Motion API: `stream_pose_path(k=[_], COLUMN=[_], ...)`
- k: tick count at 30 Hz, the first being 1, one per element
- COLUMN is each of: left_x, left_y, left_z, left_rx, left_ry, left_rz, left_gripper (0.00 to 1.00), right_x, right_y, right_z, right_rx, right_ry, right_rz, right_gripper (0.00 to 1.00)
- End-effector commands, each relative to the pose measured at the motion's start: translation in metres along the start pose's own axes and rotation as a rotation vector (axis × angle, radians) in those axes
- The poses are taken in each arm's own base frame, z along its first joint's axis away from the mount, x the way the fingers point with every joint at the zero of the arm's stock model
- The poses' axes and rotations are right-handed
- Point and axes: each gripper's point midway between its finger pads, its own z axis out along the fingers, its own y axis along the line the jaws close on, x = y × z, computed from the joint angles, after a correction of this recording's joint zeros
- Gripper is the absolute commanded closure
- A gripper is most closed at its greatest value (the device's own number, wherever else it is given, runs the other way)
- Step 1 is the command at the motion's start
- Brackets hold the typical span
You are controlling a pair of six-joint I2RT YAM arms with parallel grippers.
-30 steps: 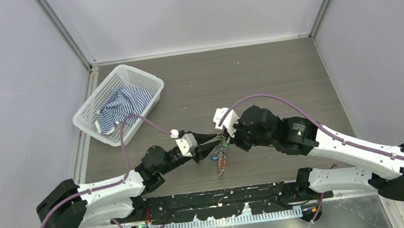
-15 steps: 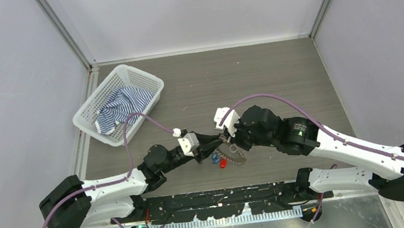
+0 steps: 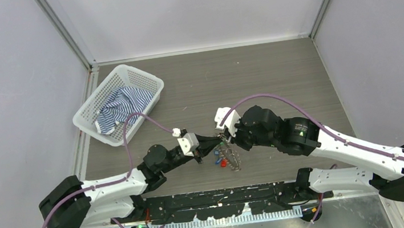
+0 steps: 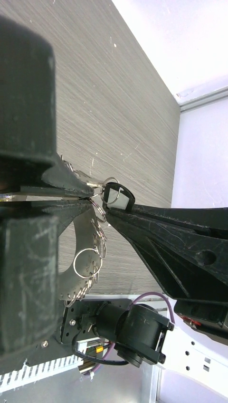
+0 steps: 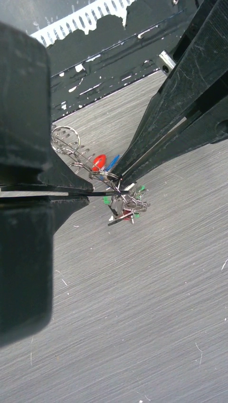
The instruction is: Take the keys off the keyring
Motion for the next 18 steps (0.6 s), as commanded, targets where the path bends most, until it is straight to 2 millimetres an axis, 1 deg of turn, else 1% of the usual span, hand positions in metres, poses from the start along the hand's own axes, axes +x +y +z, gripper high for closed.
stream_pose_path(k=[1,5,9,11,15,18], left_x=[-0.027,-0.027,-0.025,-0.023,-0.020,-0.016], left_y=[0.001,0.005,0.005,0.005,0.005,0.007], left_z=[0.006,0.005,0.005,0.004,0.003,0.003], left_rx=[0.004,-0.019,-0.021,-0.023,-0.026,-0.031], left_ry=[-0.061,-0.048,-0.009,0.020,0.063,0.113], left_rz=[0.014,-0.009,-0.022,-0.013,0.007,0.061], left_gripper=[1.00,1.00,1.00,1.00,1.00,1.00], right_x=[-0.038,-0.036,-0.032,-0.030,-0.028,-0.027], right_y=[-0.011,-0.012,-0.028,-0.033,-0.034,-0.033], right_z=[-0.012,-0.010,-0.010,-0.010,-0.007,-0.001], right_rx=[0.050,0.059,0.152,0.179,0.184,0.181], right_ry=[-0.156,-0.154,-0.129,-0.114,-0.108,-0.098], right_rz=[-0.002,-0.001,0.009,0.008,0.000,-0.012], right_gripper=[0.99,0.99,0.99,0.99,0.99,0.99])
